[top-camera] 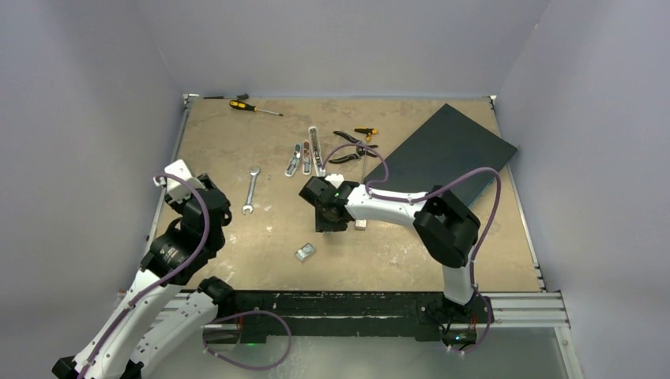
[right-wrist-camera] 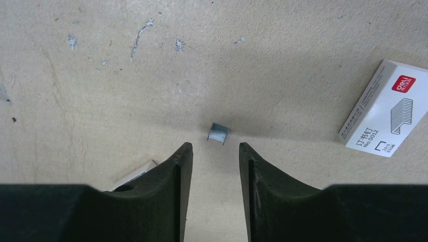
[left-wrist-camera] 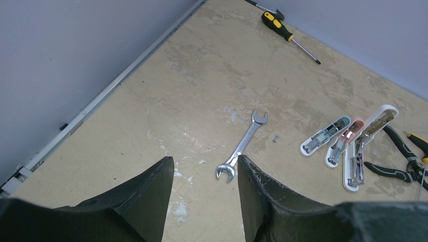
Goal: Unload the staples from the stapler
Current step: Pick up the staple from the center of the board.
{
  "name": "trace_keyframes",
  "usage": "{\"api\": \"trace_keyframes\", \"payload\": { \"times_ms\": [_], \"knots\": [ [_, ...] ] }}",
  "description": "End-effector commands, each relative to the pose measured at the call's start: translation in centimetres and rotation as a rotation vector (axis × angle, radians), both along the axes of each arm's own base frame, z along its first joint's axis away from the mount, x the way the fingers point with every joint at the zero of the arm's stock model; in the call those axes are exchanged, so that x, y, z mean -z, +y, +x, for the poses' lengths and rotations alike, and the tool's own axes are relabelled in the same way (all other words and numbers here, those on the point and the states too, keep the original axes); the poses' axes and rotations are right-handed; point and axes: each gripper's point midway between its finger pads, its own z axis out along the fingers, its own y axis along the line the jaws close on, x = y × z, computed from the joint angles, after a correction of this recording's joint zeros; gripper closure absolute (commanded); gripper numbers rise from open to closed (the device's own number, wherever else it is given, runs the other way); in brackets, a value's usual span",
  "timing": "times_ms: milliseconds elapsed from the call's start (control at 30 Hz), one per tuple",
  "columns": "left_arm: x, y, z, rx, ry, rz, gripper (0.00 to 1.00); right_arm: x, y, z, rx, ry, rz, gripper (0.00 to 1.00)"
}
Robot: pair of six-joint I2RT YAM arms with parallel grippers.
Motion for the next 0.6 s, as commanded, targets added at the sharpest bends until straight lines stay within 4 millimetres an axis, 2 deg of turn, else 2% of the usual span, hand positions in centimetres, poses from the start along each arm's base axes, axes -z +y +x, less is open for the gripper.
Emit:
{"api": "trace_keyframes", "payload": {
  "times_ms": [0, 400, 567],
  "knots": [
    [-0.3, 0.0, 0.2, -0.001, -0.007, 0.005, 0.52, 0.9, -0.7, -0.1, 0.037, 0.006, -0.037, 0.59],
    [-0.4, 0.1, 0.2, -0.003, -0.009, 0.005, 0.52, 2.0, -0.6, -0.1, 0.015, 0.021, -0.070, 0.60],
    [-0.3, 0.1, 0.2, -0.003, -0.008, 0.006, 0.52, 2.1, -0.9, 0.6, 0.013, -0.001, -0.108, 0.71]
  ]
}}
